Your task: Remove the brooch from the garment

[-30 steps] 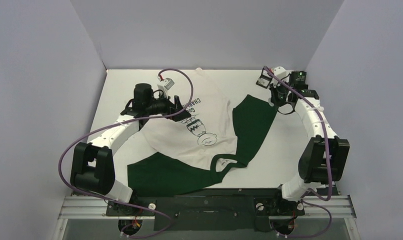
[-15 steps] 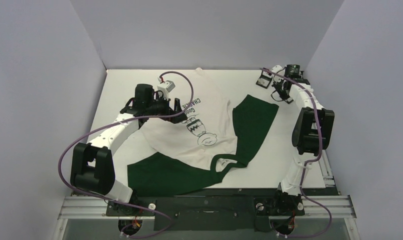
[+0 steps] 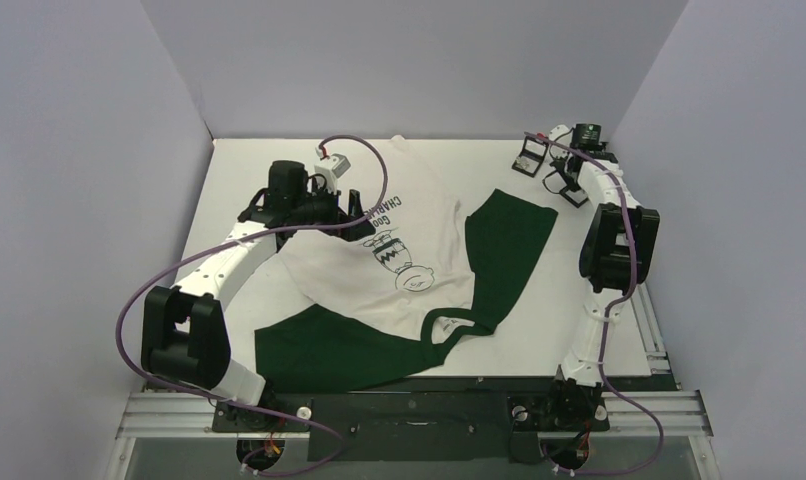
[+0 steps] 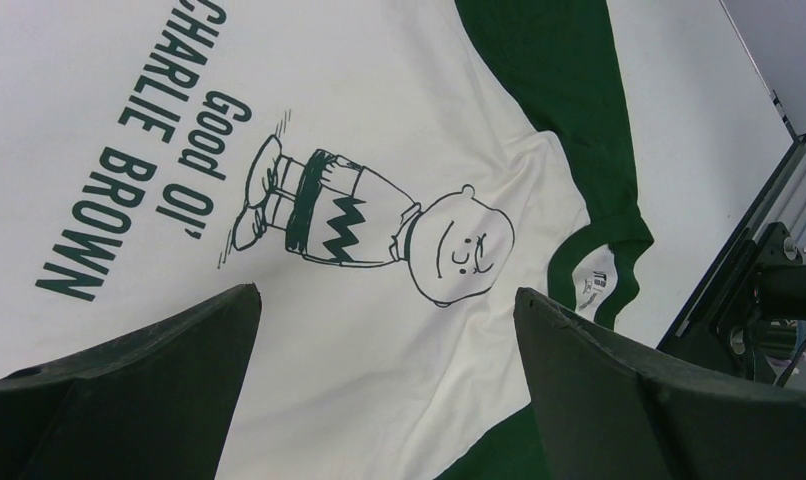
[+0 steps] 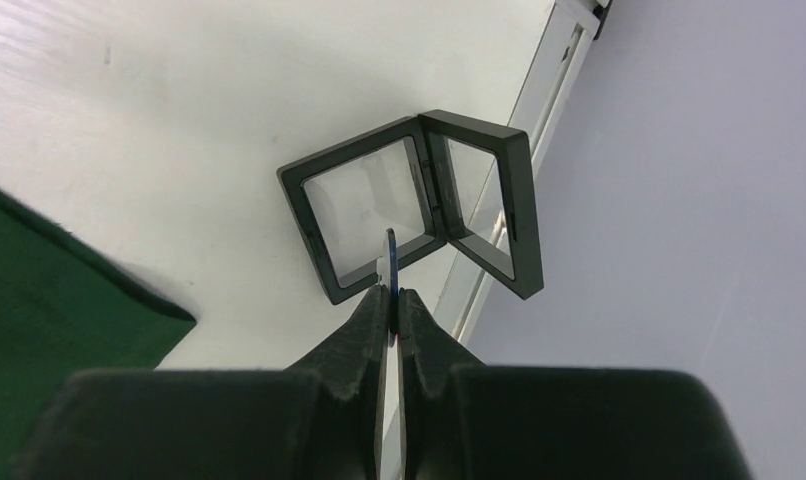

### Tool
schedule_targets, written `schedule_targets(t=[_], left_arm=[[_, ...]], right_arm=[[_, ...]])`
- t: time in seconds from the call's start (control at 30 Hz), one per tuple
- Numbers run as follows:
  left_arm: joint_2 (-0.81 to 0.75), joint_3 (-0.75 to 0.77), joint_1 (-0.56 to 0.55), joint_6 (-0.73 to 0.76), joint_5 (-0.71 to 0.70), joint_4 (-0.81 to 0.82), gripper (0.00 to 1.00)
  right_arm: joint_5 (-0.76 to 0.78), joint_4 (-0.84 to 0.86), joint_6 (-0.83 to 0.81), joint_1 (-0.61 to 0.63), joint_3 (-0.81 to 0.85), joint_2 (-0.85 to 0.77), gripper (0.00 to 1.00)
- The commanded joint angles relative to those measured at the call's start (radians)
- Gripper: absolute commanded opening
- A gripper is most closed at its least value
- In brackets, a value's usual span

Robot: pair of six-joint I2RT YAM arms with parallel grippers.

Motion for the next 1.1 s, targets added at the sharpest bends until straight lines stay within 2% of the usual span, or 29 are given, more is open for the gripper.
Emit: schedule_targets(t=[0.0,0.77,1.07], left_arm=[[0.009,0.059,0.0,0.013,0.031,-0.011,0.96],[0.036,0.079,0.006,0.006,0.039,-0.018,0.96],[0.035,0.082,0.005,0.002,0.05,-0.02,0.96]], right_arm=[[0.044,0.038,-0.021,-0.021,0.061,0.03,0.0],[0.079,0.083,-0.037,-0.031,0.156,0.162,0.0],[0.052,0.07,-0.02,-0.03,0.143,0.162,0.09]])
